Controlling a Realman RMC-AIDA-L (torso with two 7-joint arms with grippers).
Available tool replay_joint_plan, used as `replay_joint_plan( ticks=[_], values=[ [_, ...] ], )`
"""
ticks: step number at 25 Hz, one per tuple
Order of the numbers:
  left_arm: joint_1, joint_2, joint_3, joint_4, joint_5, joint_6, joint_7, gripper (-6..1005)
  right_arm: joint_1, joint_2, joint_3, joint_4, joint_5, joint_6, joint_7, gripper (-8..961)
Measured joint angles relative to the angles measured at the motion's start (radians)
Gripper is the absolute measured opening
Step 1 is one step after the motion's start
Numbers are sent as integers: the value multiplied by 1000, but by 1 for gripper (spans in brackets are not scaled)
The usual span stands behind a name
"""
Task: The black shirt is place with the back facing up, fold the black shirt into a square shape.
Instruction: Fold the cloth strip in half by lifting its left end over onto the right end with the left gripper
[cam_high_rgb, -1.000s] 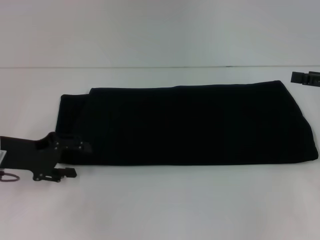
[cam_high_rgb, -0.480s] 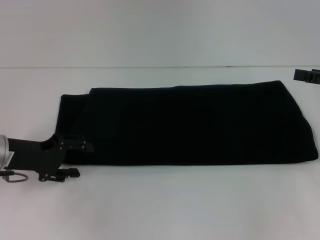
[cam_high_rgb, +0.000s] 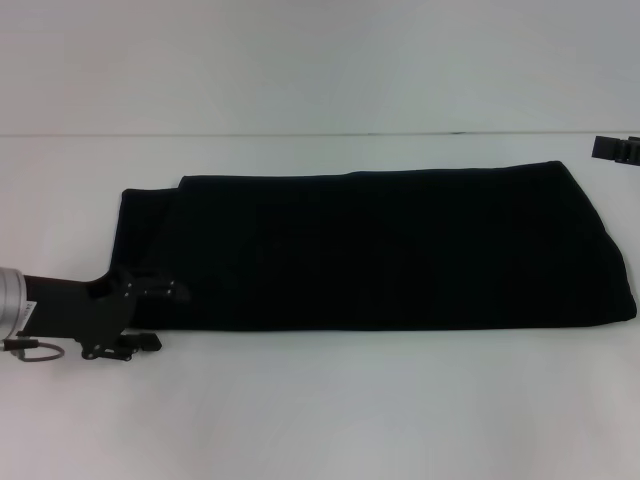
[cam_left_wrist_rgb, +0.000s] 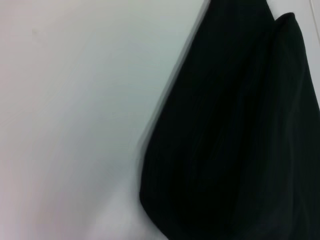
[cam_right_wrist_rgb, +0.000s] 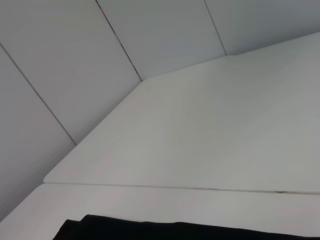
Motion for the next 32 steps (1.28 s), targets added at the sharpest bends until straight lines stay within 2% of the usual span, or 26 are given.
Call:
replay_joint_plan(
  ticks=[32],
  values=[
    [-26,10,7,0,7,-125,20,789,-14,0,11,-15,24,-7,1,904]
  ],
)
